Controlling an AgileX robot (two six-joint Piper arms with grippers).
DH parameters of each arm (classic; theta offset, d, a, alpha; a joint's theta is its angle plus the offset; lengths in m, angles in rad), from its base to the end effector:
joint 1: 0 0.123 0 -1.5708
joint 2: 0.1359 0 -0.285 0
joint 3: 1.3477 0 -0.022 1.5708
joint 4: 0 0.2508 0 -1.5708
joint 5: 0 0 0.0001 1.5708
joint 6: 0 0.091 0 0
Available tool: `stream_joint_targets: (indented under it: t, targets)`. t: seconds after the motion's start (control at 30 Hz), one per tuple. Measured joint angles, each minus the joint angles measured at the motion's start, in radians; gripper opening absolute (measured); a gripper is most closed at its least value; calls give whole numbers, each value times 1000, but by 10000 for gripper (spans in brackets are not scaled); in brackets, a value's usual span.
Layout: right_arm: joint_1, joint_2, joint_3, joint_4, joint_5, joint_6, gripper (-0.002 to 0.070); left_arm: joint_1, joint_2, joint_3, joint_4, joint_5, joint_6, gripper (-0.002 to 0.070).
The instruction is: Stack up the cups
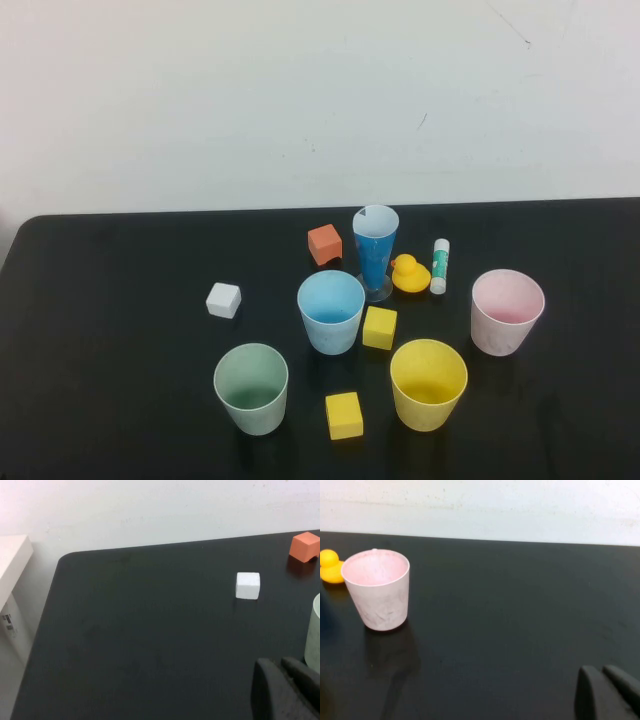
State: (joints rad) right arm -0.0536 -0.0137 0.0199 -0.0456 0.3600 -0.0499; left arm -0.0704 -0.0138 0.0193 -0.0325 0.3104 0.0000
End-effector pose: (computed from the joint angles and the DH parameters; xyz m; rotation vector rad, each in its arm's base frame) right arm 0.0526 -0.0043 0.1748 -0.0249 1.8509 -0.1167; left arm 0.0537 -0.0047 0.1794 0.0426 1.7996 -0.0813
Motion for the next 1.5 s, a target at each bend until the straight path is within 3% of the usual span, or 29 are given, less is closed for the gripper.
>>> stream_joint_targets:
  t: [1.23,1.37,1.5]
  targets:
    - [0,0,5,0,-33,-6,-3,0,0,0,-2,-14,0,-1]
    - [0,0,8,-2,-92,-17,-3,0,0,2,-2,-98,0,-1]
    - [0,0,8,-8,-278,-41,-3,0,0,2,-1,-319,0,-1]
